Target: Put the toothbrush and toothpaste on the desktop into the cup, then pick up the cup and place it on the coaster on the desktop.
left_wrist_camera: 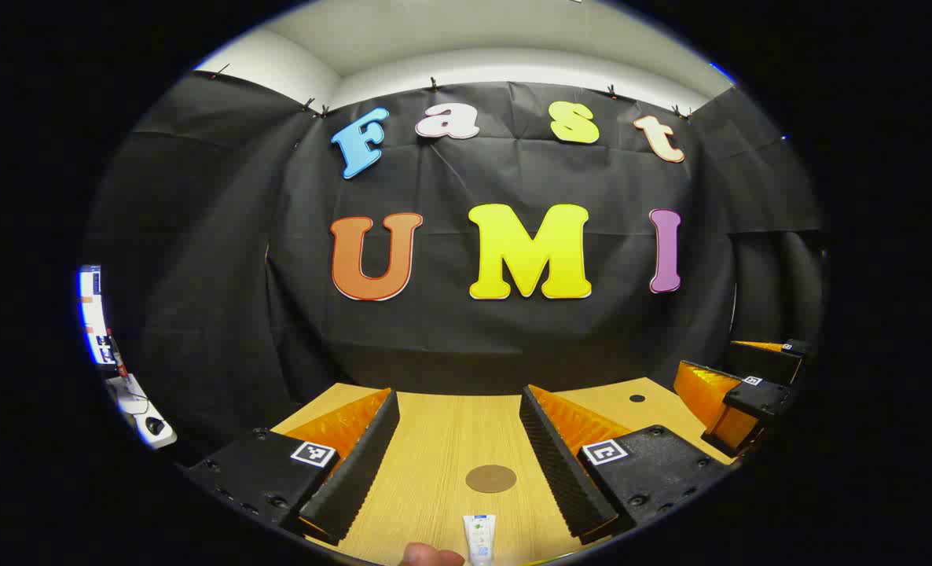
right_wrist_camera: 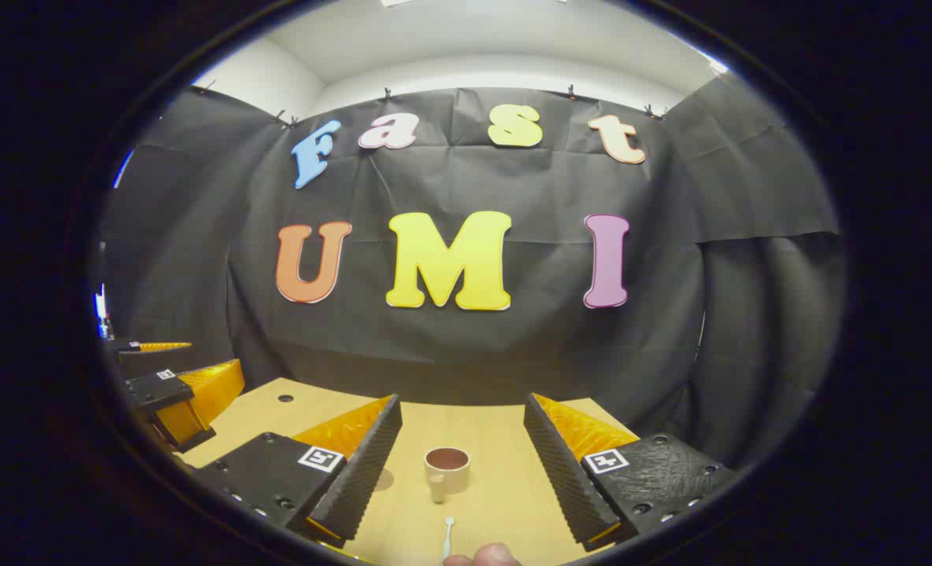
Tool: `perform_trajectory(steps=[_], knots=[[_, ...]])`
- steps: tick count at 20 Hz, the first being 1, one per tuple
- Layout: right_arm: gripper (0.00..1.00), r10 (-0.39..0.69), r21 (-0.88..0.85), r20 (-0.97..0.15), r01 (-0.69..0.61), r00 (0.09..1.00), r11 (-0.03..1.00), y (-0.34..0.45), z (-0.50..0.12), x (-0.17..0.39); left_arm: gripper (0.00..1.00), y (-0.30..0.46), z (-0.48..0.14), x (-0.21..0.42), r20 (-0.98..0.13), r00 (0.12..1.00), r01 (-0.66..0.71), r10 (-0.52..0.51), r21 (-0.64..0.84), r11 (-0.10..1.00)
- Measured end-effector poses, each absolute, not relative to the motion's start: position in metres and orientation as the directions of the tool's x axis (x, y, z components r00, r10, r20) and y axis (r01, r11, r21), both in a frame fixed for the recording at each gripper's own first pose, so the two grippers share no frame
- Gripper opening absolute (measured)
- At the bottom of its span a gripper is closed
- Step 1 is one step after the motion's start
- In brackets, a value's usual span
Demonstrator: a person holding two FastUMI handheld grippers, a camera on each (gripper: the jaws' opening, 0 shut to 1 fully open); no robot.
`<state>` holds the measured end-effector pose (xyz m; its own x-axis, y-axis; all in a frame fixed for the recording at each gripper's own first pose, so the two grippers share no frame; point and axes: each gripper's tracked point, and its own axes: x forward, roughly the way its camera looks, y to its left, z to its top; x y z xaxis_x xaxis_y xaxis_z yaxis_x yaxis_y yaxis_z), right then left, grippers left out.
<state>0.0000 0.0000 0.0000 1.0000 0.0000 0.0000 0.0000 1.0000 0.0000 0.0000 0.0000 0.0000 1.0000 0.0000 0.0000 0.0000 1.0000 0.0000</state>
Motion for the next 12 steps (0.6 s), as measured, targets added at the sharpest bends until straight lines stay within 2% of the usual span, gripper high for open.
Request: perform_trajectory(steps=[6, 8, 12], knots=[[0.98, -0.013, -0.002, -0.002, 0.013, 1.0, 1.0, -0.017, 0.0, 0.003, 0.98, -0.015, 0.002, 0.006, 0.001, 1.0, 0.014, -0.014, -0.001, 1.0], [0.92, -0.015, -0.005, -0.001, 0.015, 1.0, 1.0, -0.02, 0.001, 0.003, 0.98, -0.018, 0.001, 0.007, -0.003, 1.0, 0.02, -0.02, -0.003, 1.0], [0.96, -0.018, -0.006, -0.009, 0.018, 1.0, 1.0, -0.023, -0.002, 0.002, 0.98, -0.023, -0.001, 0.007, -0.01, 1.0, 0.029, -0.029, 0.003, 1.0]])
